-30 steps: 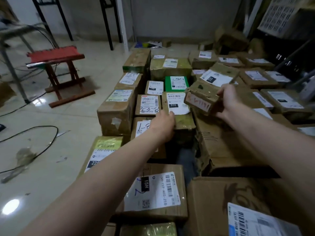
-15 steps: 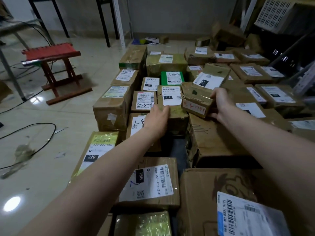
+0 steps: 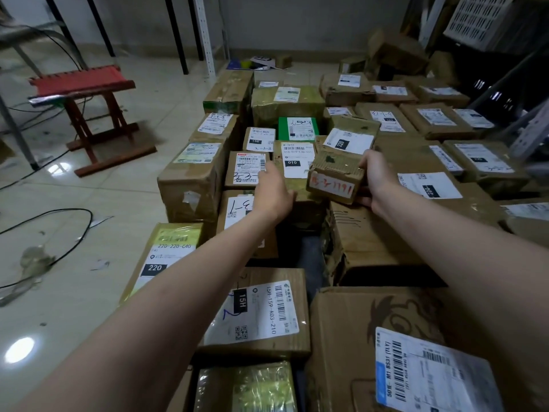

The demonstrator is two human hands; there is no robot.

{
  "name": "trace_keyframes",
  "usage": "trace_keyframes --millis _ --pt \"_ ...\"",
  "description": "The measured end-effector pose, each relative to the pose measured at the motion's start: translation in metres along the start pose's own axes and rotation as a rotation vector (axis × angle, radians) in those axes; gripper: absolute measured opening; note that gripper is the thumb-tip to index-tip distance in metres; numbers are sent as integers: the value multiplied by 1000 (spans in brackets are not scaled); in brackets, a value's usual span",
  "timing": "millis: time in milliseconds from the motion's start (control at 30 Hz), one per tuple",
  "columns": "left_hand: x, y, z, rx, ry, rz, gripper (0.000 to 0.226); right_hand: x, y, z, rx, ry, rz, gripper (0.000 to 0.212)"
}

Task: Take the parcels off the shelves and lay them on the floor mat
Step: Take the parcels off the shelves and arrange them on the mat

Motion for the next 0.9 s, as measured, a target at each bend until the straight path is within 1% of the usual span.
trace_keyframes --millis 100,167,233,300,367,400,467,567,633,667,733,767,867,900 --pt "-7 -5 4 37 53 13 58 7 0 1 -37 18 11 33" --pt "-10 -5 6 41 90 37 60 12 1 3 -62 36 15 29" --pt "-16 -6 10 33 157 77 67 19 2 5 -79 52 19 21" --pt "-21 -6 12 53 202 155 78 26 5 7 -79 50 26 16" --pt "-20 -2 12 91 151 227 86 31 7 7 -72 44 35 19" --pt "-18 1 12 123 92 234 86 33 8 7 -72 46 34 19" --pt "-13 6 11 193 -12 184 76 37 11 8 -87 72 18 19" --pt "-13 9 5 272 -67 113 58 42 15 11 -121 103 -2 15" --pt "-14 9 2 296 -85 111 53 41 17 10 -106 83 -10 12" --pt "-14 8 2 294 -108 113 54 39 17 8 -91 66 -10 12" --pt "-16 8 7 241 -169 118 66 35 18 5 -65 42 -5 16" --pt "-18 7 12 180 -224 118 75 34 18 4 -57 29 -6 16" --pt "-31 10 34 -99 -565 116 107 28 20 2 -52 -13 -19 13" --pt "-35 14 39 -164 -646 125 115 27 20 2 -50 -23 -22 14"
Point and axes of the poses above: each hand's wrist, its own y-axis away from the middle knuckle, its own x-axis out of the palm, z = x × y, the point moved 6 cm from there along -y, towards the middle knuckle, and after that the axes turned 10 degrees about y, right-handed, at the moved point
